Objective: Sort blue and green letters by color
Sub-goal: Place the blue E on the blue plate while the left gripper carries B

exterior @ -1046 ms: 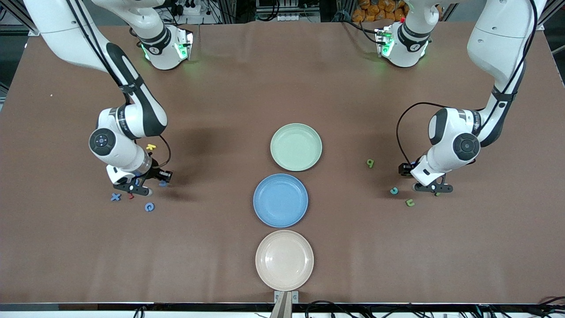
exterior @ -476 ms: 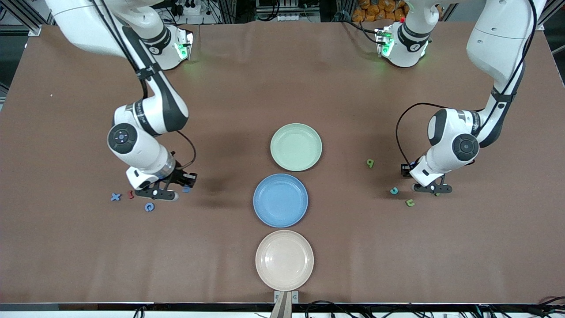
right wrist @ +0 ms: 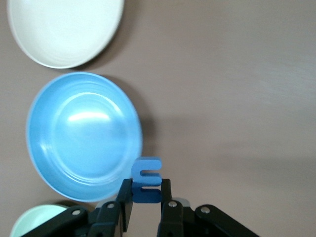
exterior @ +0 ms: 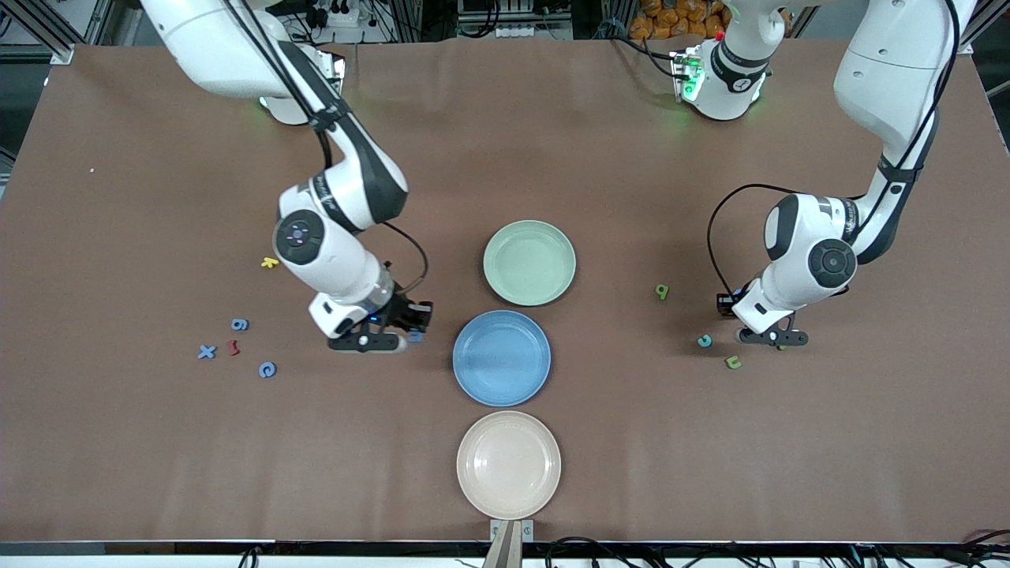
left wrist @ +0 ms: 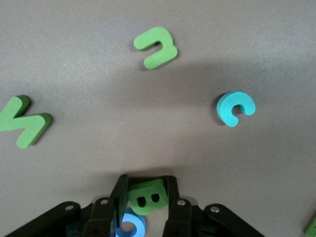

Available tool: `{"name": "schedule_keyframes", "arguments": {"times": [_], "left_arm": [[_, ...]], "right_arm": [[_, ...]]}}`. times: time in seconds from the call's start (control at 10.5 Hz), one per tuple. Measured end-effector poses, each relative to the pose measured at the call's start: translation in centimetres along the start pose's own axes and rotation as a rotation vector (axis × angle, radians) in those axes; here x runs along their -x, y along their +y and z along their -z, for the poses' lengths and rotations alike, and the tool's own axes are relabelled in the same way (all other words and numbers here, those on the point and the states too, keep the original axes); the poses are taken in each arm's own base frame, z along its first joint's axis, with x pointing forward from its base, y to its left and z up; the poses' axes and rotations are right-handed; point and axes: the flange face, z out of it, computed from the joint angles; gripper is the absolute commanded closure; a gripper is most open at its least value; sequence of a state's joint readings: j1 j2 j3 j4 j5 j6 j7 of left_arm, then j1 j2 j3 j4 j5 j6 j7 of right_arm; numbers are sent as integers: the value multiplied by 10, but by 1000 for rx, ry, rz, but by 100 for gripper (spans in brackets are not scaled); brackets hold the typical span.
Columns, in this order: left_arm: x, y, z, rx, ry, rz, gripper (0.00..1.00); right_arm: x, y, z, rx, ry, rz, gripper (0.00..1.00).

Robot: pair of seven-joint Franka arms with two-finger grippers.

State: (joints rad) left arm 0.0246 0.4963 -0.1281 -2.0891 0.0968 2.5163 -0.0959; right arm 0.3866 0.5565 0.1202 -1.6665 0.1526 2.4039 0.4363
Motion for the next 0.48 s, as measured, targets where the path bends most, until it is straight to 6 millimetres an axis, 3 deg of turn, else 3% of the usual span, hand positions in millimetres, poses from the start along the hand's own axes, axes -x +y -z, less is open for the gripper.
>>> {"name": "schedule_keyframes", "arguments": {"times": [0.19,0.29,0.38,0.48], "left_arm": [[-10,8,16,6,38,-11,100],[-15,20,31,13,59,-29,100],[-19,33,45,19,66,-36,100],[-22,50,58,28,66,-24,100]], "right_arm": [[-8,-28,-23,-43,55,27,92],[-9,-38,-37,-70,101,36,82],[-9,-45,-47,-93,140,44,29],[-7,-51,-55,-111,171,51,0]]}}
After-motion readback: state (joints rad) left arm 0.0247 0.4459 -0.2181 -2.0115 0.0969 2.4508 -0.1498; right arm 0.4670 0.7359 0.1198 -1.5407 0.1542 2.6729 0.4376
